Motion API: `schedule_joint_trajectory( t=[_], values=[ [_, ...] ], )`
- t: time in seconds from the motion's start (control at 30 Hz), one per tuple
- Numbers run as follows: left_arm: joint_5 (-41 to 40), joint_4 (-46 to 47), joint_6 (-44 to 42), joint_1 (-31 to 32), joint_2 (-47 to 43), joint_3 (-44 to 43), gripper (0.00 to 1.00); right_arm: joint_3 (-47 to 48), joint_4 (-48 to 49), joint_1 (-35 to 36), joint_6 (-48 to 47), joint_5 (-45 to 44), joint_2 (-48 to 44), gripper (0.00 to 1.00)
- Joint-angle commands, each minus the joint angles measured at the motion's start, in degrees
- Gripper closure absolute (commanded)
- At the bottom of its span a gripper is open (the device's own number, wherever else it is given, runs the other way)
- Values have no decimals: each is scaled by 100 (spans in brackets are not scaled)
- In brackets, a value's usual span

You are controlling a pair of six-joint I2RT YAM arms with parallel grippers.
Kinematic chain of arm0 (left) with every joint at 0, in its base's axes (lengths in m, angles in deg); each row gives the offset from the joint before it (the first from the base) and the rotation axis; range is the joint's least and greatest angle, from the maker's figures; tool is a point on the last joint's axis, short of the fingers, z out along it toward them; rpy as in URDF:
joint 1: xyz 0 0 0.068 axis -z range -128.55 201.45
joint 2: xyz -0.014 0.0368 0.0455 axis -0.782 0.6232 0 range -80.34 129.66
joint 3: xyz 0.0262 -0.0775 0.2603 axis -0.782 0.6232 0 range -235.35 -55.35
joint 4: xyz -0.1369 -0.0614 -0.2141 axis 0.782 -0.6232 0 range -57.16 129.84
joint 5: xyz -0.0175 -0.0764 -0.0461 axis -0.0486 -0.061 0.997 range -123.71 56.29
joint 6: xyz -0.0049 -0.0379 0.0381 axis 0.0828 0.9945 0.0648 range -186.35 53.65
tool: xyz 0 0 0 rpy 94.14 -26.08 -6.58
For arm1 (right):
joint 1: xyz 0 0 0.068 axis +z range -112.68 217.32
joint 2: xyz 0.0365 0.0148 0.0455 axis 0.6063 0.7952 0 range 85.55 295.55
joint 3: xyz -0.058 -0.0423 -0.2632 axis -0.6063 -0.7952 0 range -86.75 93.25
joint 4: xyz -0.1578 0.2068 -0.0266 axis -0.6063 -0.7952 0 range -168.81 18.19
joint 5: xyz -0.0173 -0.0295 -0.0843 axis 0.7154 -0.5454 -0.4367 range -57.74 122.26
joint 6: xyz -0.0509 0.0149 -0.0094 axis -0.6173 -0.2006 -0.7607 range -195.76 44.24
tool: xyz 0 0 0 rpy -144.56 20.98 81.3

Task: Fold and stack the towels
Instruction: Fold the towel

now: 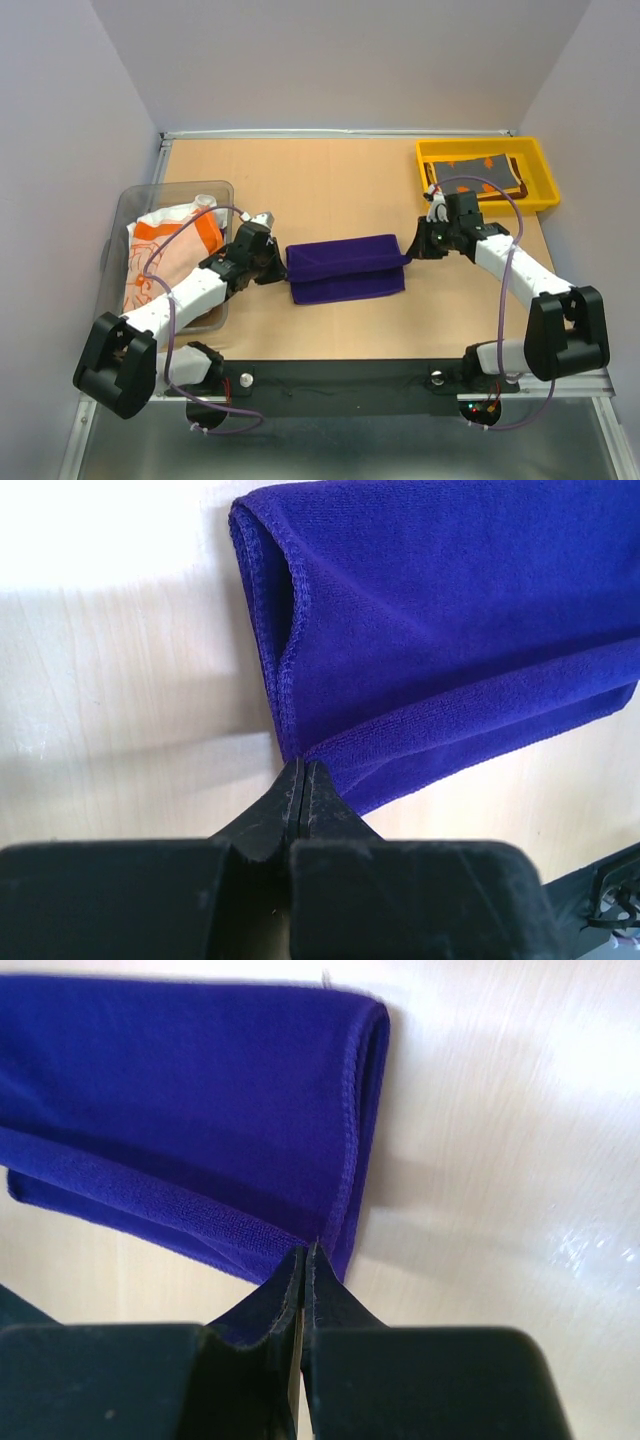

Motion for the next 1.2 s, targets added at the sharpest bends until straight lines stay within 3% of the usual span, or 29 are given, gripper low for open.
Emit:
schedule_joint_trajectory(
  t=[0.0, 0.17, 0.37, 0.47, 0.63, 0.7, 0.8, 0.9, 1.03, 1.17],
  values=[
    [-133, -75, -19, 27, 71, 120, 100, -195, -117, -22, 155, 2, 244, 99],
    [-71, 128, 113, 194, 291, 366, 98, -353, -108, -22, 279, 64, 500, 96],
    [-71, 181, 333, 309, -112, 569, 98, -468, -117, -22, 375, 46, 334, 96],
    [34, 102, 385, 353, -323, 630, 93, -538, -117, -22, 437, 81, 229, 88],
    [280, -161, 693, 581, -1138, 832, 58, -775, -231, -22, 525, 371, -368, 54],
    [351, -302, 868, 712, -1526, 807, 43, -732, -406, -13, 507, 459, -832, 48],
    [316, -434, 939, 748, -2247, 631, 36, -434, -521, 135, 481, 539, -1159, 48],
    [-34, -523, 835, 757, -2372, 271, 34, 59, -592, 434, 481, 468, -1126, 48],
    [-133, -260, 493, 766, -1565, -186, 35, 534, -496, 979, 542, 82, -529, 48],
    [-377, 48, 359, 871, -326, -582, 44, 438, 22, 1340, 779, -226, 69, 50]
  ],
)
